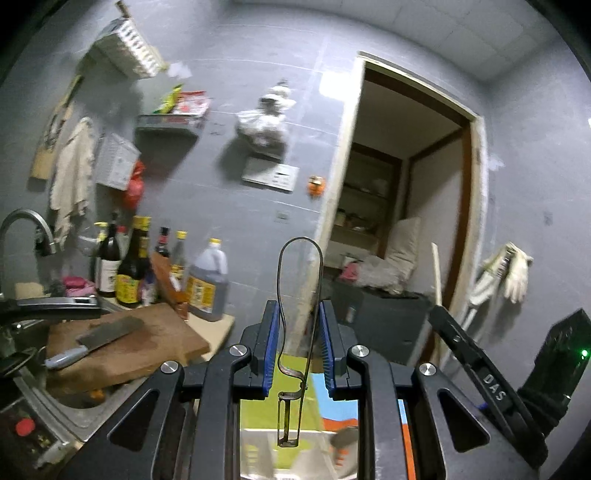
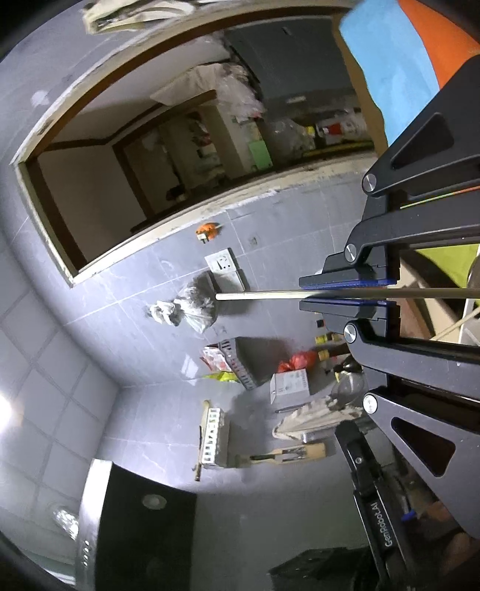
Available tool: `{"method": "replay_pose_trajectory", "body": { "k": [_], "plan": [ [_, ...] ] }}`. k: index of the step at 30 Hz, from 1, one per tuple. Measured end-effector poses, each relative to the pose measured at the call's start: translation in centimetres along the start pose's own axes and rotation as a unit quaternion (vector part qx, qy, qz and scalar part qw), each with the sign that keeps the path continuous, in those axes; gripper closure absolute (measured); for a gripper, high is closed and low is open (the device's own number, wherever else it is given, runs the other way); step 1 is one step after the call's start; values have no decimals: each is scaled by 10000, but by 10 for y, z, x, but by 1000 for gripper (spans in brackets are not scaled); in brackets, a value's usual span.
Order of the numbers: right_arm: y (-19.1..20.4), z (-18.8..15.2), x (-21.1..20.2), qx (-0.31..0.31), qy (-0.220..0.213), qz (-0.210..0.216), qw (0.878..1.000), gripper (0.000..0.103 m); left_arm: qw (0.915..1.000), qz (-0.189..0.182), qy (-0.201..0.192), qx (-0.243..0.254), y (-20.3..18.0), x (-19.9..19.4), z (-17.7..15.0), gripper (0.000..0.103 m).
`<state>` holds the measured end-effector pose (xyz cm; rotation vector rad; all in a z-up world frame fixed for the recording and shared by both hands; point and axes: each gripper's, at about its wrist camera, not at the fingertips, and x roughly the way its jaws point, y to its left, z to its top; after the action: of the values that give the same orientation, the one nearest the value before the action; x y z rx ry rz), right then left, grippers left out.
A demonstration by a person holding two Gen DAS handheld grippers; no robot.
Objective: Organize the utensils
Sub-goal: 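Lower the tongs and chopstick into the basket and open both tools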
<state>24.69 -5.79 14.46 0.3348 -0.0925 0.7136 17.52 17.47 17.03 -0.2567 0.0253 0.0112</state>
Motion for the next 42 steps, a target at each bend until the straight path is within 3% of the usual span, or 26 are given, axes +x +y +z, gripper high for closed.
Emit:
{"method": "replay_pose_trajectory", "body": {
  "k": [8, 16, 35, 42],
  "plan": [
    [2, -24, 21, -29, 50, -252, 9997, 100, 9991, 254, 226, -245, 33, 16, -20, 85],
    [-2, -46, 30, -239, 229, -527, 9981, 100, 9977, 280, 393, -467, 40, 29, -43, 85],
    [-2, -70, 32, -421, 493, -598, 9961, 100, 9975, 462, 537, -62, 20, 30, -76, 85],
    [8, -75, 29, -759, 787, -503, 9927, 100, 9964, 432, 722, 49, 17, 29, -84, 85]
  ]
}}
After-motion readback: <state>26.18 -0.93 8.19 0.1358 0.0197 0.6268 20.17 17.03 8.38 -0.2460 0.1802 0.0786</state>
